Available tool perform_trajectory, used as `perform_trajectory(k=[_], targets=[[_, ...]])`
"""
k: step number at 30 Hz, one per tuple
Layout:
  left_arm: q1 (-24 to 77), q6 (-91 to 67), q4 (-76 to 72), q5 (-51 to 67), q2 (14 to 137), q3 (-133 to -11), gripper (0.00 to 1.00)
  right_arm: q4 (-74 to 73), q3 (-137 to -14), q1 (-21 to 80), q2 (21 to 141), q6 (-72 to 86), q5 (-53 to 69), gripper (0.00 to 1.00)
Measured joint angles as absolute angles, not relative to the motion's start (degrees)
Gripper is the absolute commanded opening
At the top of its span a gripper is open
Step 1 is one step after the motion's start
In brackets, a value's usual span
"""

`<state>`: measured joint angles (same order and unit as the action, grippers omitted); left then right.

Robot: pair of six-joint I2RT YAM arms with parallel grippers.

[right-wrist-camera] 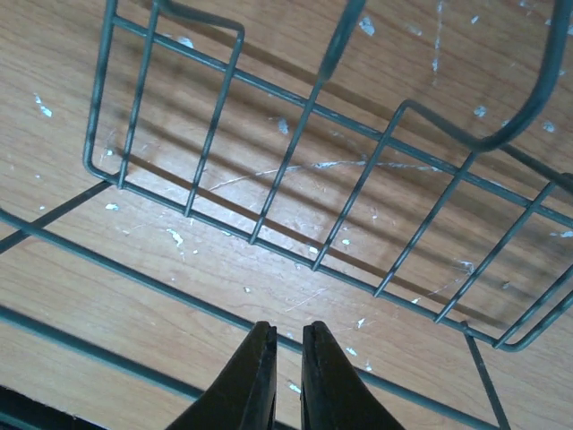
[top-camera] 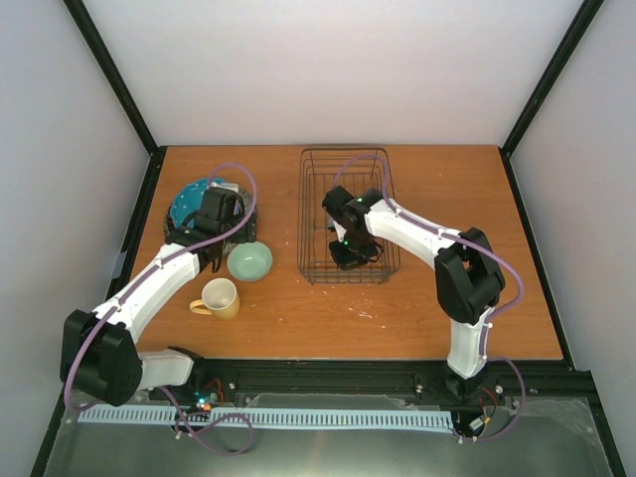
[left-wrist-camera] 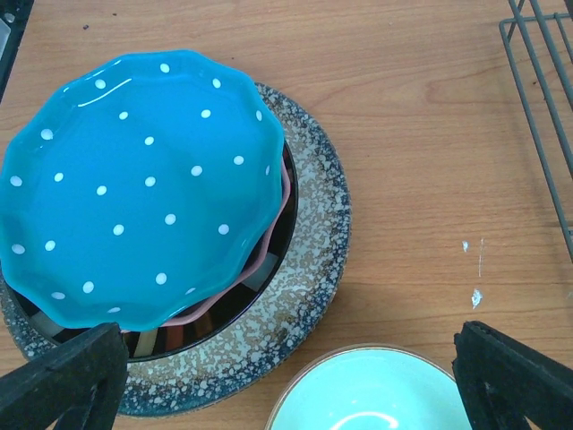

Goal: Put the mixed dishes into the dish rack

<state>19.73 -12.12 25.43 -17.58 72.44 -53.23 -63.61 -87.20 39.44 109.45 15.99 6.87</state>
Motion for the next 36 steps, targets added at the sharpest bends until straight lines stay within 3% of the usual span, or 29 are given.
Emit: perform_trajectory(k=[7, 12, 15, 22, 30, 33, 36], targets=[[19.7, -12.8, 25.5, -18.0, 71.5, -53.2, 1.0, -63.9, -87.3, 39.8, 108.9, 17.2, 7.2, 0.15], [17.3, -14.4, 26.6, -16.1, 70.9, -53.2, 1.0, -65.5, -88.1, 39.9, 108.0, 17.9, 6.4, 0.31], [12.8, -15.2, 27.4, -13.6, 70.6, -53.2, 1.0, -67.0, -91.3, 40.1, 107.2, 18.1, 3.7, 0.36], [7.4, -16.0, 31.2, -12.0, 69.3, -53.3, 1.0, -69.0, -103.7, 40.2, 103.1, 17.4, -6.5, 0.43], [2.5, -16.7, 33.6, -8.7, 65.6, -53.0, 1.0, -67.9, -111.3, 46.7, 102.0, 11.7, -6.4, 0.44], [1.9, -16.7, 34.5, -8.4, 64.8, -52.7, 0.95, -67.5, -114.0, 51.4, 106.0, 10.2, -5.2, 0.43], [1.9, -16.1, 35.0, -7.1, 65.0, -52.7, 0.81, -67.0, -115.5, 55.7, 110.9, 9.2, -3.2, 0.43]])
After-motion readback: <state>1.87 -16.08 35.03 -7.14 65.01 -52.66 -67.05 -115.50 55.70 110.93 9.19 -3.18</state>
